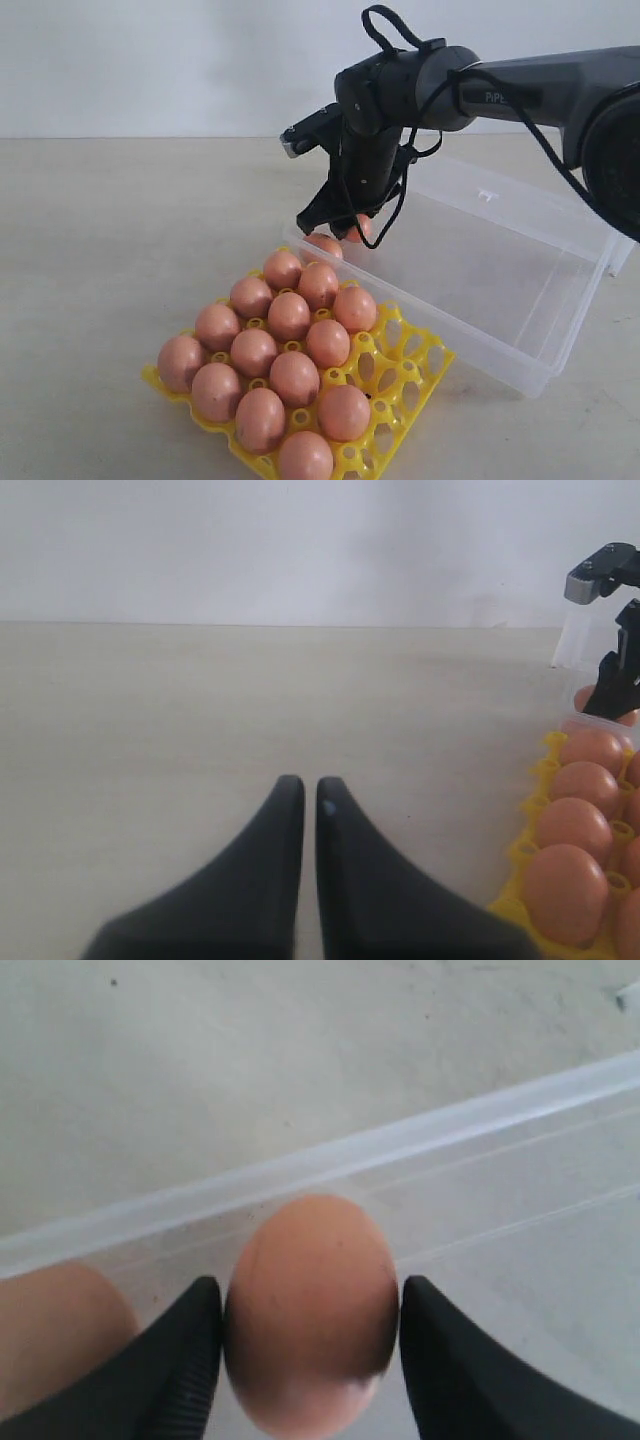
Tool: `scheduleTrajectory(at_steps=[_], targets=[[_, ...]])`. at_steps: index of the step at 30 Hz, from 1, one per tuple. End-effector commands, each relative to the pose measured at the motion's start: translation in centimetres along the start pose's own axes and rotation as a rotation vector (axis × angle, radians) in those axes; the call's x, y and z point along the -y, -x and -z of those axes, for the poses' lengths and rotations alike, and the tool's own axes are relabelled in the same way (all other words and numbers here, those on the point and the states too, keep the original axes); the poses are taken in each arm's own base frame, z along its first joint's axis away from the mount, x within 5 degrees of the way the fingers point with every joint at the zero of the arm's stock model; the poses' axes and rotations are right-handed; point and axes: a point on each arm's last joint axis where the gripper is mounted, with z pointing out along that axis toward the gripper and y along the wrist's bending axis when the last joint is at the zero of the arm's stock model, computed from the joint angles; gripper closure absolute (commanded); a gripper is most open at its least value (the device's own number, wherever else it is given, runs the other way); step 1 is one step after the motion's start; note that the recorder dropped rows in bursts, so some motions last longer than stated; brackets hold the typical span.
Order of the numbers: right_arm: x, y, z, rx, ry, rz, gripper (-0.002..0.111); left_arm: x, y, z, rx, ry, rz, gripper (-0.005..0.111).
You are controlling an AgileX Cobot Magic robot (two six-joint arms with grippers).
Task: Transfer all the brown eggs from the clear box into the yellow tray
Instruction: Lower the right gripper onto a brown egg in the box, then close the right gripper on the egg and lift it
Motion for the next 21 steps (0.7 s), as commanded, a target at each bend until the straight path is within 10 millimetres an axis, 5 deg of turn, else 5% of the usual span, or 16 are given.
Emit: scheduleTrajectory(at_steps=[1, 4, 5, 13, 21], targets=[[0.4, 0.4, 0.2, 0.036, -0.004, 0.004, 0.078, 0.0, 0.0, 0.0, 0.007, -0.004, -0.003, 0.103], [0.4, 0.4, 0.2, 0.036, -0.004, 0.002, 0.106, 0.0, 0.0, 0.0, 0.007, -0.004, -0.003, 0.103], [0.4, 0.4, 0.2, 0.036, -0.004, -0.002, 0.108, 0.0, 0.0, 0.0, 0.007, -0.004, -0.003, 0.103], [0.4, 0.4, 0.4, 0.031, -0.004, -0.120, 0.108, 0.0, -0.1, 0.0, 0.005, -0.004, -0.003, 0.103], [0.6, 0.3, 3.5, 0.163, 0.012, -0.362, 0.108, 0.0, -0.1, 0.0, 0.005, -0.004, -0.003, 0.103]])
